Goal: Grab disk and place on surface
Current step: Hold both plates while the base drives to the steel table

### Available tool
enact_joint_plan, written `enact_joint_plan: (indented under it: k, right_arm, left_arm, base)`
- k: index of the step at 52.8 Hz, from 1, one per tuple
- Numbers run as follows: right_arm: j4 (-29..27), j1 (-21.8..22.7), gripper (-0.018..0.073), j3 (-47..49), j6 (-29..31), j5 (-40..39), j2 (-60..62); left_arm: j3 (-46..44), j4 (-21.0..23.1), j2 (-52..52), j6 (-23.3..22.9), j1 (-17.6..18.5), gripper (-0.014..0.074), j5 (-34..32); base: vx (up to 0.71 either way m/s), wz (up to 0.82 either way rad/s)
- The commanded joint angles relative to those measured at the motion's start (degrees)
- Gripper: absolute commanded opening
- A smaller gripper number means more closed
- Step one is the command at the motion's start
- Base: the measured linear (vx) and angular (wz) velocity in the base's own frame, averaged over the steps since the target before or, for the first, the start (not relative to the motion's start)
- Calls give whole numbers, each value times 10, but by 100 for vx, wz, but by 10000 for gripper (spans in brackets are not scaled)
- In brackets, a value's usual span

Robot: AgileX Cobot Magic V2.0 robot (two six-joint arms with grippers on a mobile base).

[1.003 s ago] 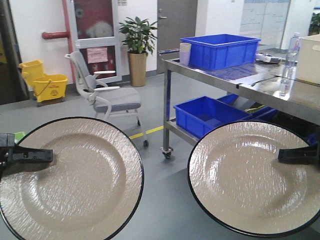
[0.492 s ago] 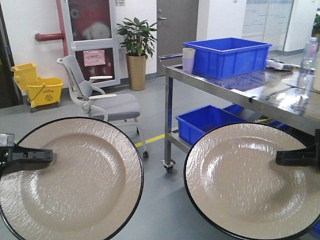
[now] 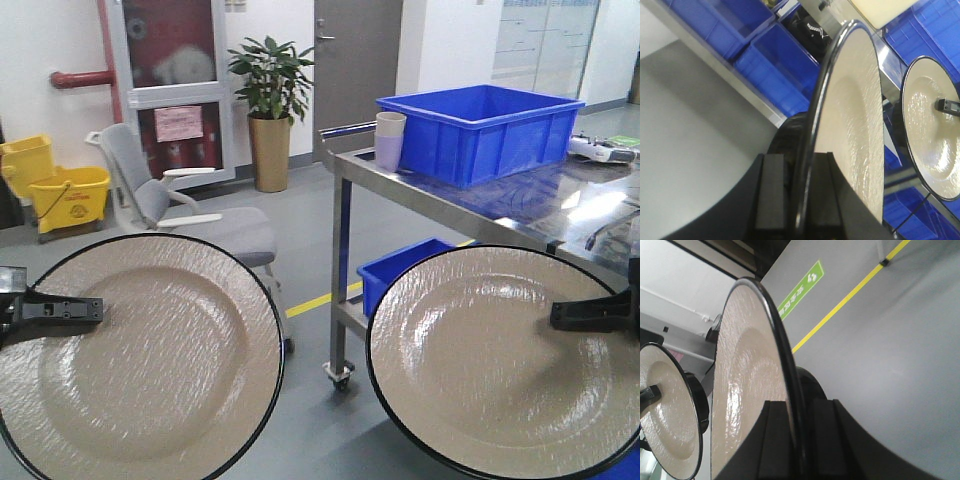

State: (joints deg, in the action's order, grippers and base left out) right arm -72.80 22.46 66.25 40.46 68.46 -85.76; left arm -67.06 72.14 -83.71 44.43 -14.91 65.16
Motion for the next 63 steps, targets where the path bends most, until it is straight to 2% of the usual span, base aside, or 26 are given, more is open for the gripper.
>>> enact_joint_plan:
  k: [1, 26, 63]
  right_arm:
    - [-73, 2, -9, 18, 0, 22, 25]
    - [-74, 2, -9, 18, 0, 22, 25]
    - [-74, 2, -9, 18, 0, 21, 25]
  left_arm:
    - [-19, 78, 25, -8, 1, -8, 10]
    - [-19, 79, 25, -8, 1, -8, 9]
    - [-19, 79, 25, -8, 1, -8, 7]
  base:
    - [54, -19]
    - [53, -34]
    - [38, -63]
